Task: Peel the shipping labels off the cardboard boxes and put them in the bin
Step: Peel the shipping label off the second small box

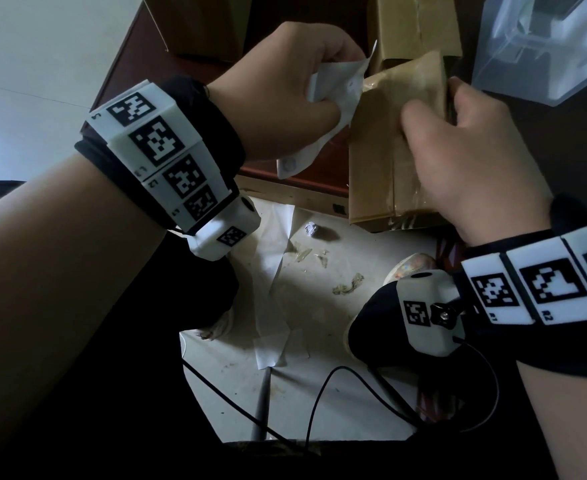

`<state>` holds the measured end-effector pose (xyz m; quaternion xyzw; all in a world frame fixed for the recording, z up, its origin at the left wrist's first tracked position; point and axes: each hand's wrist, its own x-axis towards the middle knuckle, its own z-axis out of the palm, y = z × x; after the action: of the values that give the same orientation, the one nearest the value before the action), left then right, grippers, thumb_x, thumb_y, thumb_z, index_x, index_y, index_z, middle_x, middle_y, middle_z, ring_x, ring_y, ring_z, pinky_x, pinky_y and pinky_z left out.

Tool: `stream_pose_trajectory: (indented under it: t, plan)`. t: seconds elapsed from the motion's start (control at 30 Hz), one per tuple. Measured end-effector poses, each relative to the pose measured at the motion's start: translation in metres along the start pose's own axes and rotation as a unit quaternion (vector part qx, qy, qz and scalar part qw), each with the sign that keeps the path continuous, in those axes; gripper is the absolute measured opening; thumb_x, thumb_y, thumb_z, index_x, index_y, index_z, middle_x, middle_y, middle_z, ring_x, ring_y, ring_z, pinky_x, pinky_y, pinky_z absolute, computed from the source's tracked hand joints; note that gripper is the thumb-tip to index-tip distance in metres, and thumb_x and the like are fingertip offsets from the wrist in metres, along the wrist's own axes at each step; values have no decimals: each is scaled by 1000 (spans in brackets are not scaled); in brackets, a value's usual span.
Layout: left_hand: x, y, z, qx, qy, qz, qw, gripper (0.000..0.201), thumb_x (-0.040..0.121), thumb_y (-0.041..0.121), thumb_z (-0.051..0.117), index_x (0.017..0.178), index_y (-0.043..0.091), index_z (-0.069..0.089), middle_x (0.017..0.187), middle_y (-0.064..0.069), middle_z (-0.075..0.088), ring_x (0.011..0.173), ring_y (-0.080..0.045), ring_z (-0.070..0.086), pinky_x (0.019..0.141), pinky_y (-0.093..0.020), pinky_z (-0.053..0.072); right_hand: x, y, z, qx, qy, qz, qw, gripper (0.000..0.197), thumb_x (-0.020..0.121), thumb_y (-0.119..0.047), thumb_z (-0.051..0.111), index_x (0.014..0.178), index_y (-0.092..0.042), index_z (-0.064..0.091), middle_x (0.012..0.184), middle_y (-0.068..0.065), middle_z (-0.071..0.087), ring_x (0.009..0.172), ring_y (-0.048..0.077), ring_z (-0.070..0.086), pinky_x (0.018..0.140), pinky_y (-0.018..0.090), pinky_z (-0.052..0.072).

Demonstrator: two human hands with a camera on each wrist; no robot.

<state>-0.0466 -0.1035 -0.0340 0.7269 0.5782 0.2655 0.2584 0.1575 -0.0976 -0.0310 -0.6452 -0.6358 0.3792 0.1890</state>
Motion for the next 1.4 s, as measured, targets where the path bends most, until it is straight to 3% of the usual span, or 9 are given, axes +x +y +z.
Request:
stream_pose_trajectory:
  t: [0.37, 0.7, 0.77, 0.83, 0.87, 0.97, 1.07, 1.23, 1.4]
  plan:
    - [2, -7, -2, 56, 13, -17, 998, 39, 90, 16, 58, 129, 15, 61, 110, 9, 57, 92, -9, 58, 61, -2, 40, 4, 3, 1, 11, -2, 12, 1000, 28, 102, -44, 50, 117, -28, 68, 95, -5, 71, 81, 9, 65, 62, 29, 42]
    - [2, -9, -7, 59, 73, -38, 995, 33, 94, 17, 58, 126, 9, 59, 112, -2, 62, 90, -13, 60, 64, -8, 46, 12, 7, -1, 65, 1, 46, 997, 25, 104, -40, 44, 110, -21, 58, 87, -5, 60, 76, 15, 59, 67, 33, 44]
    - [4, -10, -3, 74, 78, -39, 993, 30, 94, 21, 58, 121, 8, 60, 105, -1, 59, 86, -14, 55, 58, -4, 38, 13, 7, 2, 56, 6, 44, 997, 35, 96, -46, 42, 118, -22, 55, 105, -3, 64, 93, 19, 64, 79, 40, 53]
    - [5, -10, 0, 81, 81, -39, 993, 27, 93, 24, 59, 115, 9, 61, 100, 1, 57, 84, -13, 53, 56, -6, 34, 13, 6, 6, 44, 20, 45, 998, 65, 85, -51, 38, 139, -18, 53, 137, 5, 63, 121, 27, 63, 99, 52, 56]
    - [6, -10, 1, 81, 82, -38, 993, 25, 92, 25, 60, 112, 9, 61, 98, 2, 56, 83, -13, 52, 55, -6, 33, 13, 6, 7, 43, 25, 42, 998, 74, 84, -51, 37, 149, -19, 49, 146, 6, 60, 126, 29, 62, 101, 53, 56]
    - [7, -10, 3, 77, 81, -32, 993, 19, 93, 28, 61, 105, 12, 61, 94, 5, 55, 77, -9, 51, 53, 0, 33, 18, 10, 8, 59, 34, 19, 997, 53, 99, -41, 43, 148, -25, 52, 128, -3, 68, 102, 13, 69, 82, 36, 59]
    - [7, -9, 6, 67, 75, -27, 995, 16, 94, 30, 62, 99, 16, 59, 86, 11, 52, 71, 2, 52, 53, 1, 35, 23, 18, 10, 69, 51, 6, 996, 31, 108, -35, 50, 137, -29, 60, 111, -13, 71, 85, -1, 67, 65, 19, 50]
    - [7, -5, 5, 56, 94, -21, 994, 13, 92, 30, 61, 92, 17, 59, 77, 17, 50, 67, 6, 49, 54, -2, 36, 29, 25, 13, 68, 77, -7, 995, 32, 108, -44, 53, 133, -27, 63, 103, -15, 69, 76, -7, 62, 55, 8, 42]
    - [11, 7, 7, 44, 132, -6, 990, 14, 91, 31, 63, 86, 20, 56, 73, 17, 48, 63, 4, 47, 55, -4, 35, 30, 26, 11, 21, 98, -39, 994, 40, 106, -46, 57, 135, -19, 61, 95, -19, 60, 72, -13, 57, 56, 0, 39]
